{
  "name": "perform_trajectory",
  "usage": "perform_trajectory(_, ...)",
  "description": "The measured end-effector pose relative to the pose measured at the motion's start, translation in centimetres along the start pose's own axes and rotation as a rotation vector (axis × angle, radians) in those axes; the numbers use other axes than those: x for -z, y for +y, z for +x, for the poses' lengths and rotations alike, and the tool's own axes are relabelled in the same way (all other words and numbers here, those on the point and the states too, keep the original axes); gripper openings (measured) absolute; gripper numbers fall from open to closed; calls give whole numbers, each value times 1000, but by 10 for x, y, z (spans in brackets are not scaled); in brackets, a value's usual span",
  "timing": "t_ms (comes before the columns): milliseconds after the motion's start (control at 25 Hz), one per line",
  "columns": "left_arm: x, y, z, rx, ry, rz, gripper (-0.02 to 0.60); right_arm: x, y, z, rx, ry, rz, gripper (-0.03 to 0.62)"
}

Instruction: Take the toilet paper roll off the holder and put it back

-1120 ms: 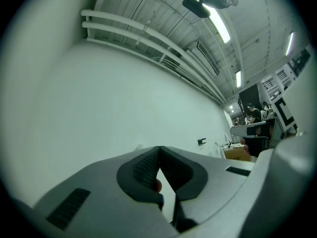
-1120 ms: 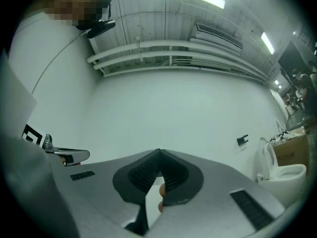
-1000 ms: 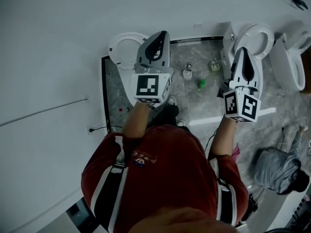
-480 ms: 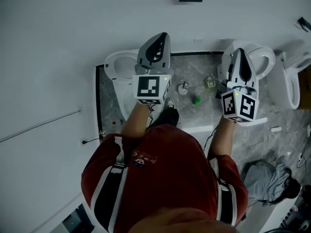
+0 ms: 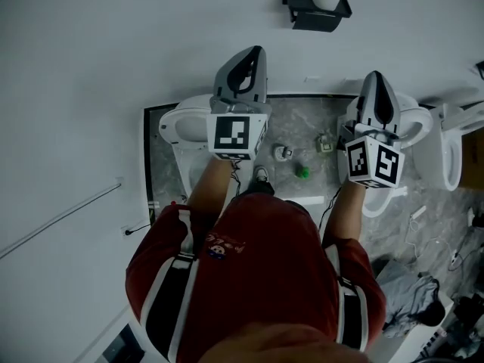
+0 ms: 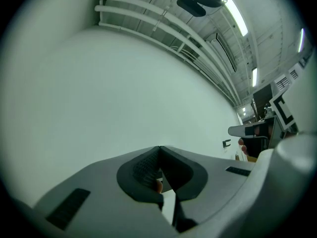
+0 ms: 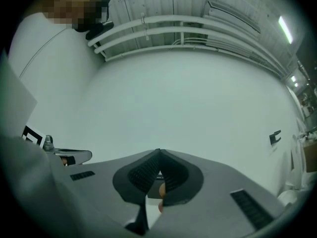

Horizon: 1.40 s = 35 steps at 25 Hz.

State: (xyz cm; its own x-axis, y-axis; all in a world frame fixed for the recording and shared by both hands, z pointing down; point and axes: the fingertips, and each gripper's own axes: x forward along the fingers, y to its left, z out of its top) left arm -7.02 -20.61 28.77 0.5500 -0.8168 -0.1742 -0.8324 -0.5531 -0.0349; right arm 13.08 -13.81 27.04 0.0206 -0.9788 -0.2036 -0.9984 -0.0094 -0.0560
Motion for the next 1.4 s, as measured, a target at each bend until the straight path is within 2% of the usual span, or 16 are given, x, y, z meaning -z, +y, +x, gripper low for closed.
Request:
perform_trajectory(360, 12, 10, 45, -12, 5, 5, 18, 11, -9, 57, -33, 15, 8, 8)
perform_trajectory(960, 14, -32, 92, -175, 29, 67, 18, 27, -74, 109, -200, 18, 69, 9)
perform_trajectory(1320, 24, -25, 105, -216, 47, 81, 18, 40, -70, 139, -262, 29, 83, 12)
perform_trajectory(1400, 28, -17, 112, -212, 46, 79, 18, 44, -65, 151, -275, 32, 84, 72)
